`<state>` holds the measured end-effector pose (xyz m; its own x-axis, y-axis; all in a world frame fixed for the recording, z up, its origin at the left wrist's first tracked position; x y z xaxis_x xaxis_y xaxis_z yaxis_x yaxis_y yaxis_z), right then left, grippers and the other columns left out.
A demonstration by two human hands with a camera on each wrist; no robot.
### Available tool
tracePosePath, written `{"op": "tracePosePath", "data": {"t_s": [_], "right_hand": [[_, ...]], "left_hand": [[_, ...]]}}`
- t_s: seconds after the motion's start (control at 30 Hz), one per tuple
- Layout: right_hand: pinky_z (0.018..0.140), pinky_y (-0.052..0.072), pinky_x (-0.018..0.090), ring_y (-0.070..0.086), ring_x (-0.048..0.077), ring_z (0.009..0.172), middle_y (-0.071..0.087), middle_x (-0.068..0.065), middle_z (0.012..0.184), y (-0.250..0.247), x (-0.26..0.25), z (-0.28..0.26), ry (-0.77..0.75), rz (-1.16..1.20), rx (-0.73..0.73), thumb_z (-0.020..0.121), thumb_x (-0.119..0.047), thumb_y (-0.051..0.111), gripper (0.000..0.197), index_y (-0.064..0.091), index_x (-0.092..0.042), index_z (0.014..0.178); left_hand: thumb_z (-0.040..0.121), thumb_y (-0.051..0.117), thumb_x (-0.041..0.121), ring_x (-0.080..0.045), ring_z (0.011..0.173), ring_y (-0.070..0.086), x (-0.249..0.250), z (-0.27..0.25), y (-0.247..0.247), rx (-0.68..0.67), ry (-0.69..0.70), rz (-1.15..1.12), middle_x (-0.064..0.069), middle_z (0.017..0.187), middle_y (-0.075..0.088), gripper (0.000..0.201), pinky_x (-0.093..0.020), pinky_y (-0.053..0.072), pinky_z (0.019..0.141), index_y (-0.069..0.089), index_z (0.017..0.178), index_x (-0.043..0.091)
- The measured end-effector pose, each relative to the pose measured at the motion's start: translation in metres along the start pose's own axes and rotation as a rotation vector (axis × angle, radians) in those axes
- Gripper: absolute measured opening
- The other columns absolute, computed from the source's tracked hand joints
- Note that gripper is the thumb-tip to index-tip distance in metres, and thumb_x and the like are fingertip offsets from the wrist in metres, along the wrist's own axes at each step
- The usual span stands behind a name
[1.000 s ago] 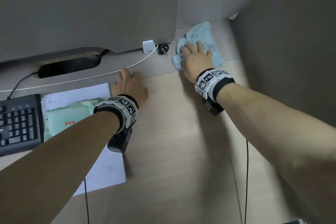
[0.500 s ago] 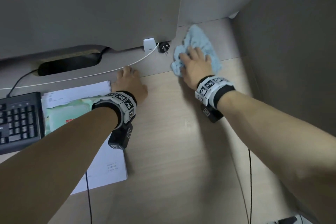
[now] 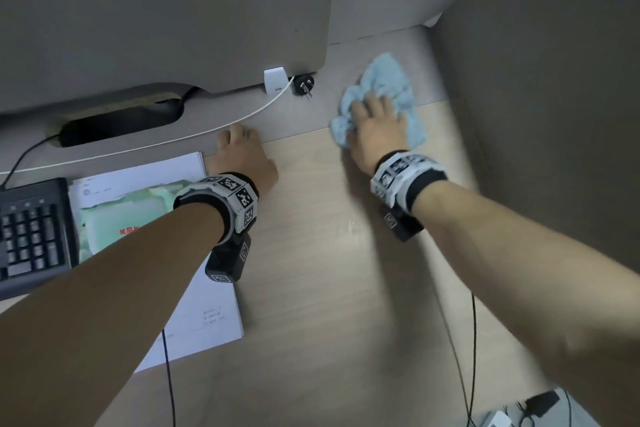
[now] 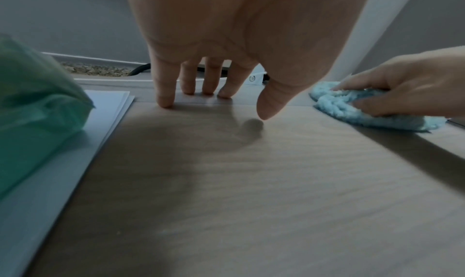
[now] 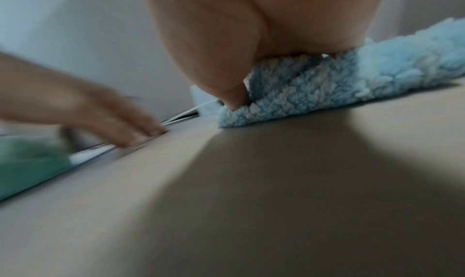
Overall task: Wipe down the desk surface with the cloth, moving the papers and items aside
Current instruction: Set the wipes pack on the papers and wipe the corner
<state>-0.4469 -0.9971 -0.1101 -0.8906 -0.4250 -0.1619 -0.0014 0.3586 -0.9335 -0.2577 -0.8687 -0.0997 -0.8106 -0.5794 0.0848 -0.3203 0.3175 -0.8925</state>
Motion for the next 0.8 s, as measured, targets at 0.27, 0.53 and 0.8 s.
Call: {"op": "tracePosePath", "data": {"t_s": [0.27, 0.53, 0.8], "right_hand": [[0.116, 0.023, 0.053, 0.02, 0.031, 0.147, 0.027, 0.005, 0.16, 0.004, 0.051, -0.037, -0.014, 0.088, 0.063, 0.095, -0.033, 0.056, 0.057, 0.039, -0.019, 0.147], [0.119, 0.014, 0.056, 0.011, 0.033, 0.149, 0.017, 0.007, 0.163, 0.042, -0.043, -0.097, -0.095, 0.029, -0.02, 0.094, -0.033, 0.054, 0.064, 0.029, -0.02, 0.151], [0.118, 0.02, 0.053, 0.014, 0.029, 0.15, 0.021, 0.002, 0.163, 0.063, 0.01, -0.168, 0.061, 0.132, 0.038, 0.095, -0.037, 0.056, 0.062, 0.034, -0.023, 0.151]], "left_hand": [[0.085, 0.052, 0.027, -0.03, 0.127, 0.036, -0.004, -0.001, -0.003, -0.021, 0.041, 0.02, -0.005, 0.136, 0.037, 0.043, -0.042, 0.044, 0.085, 0.049, 0.124, 0.011], [0.083, 0.053, 0.02, -0.032, 0.137, 0.029, -0.009, -0.012, 0.003, -0.104, 0.16, 0.022, -0.009, 0.15, 0.031, 0.056, -0.045, 0.036, 0.106, 0.04, 0.136, 0.009], [0.085, 0.053, 0.02, -0.037, 0.132, 0.036, -0.005, -0.051, 0.022, -0.153, 0.281, 0.041, -0.015, 0.145, 0.034, 0.047, -0.041, 0.035, 0.107, 0.05, 0.13, 0.007]]}}
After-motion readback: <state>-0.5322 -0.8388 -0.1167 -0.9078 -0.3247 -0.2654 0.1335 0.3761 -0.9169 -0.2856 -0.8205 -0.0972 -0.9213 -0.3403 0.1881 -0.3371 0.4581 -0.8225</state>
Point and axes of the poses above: each hand's wrist, its own z-axis towards the middle knuckle, its own y-axis out of the palm, x = y × z, the point moved 9 cm from there along z, towards the middle knuckle
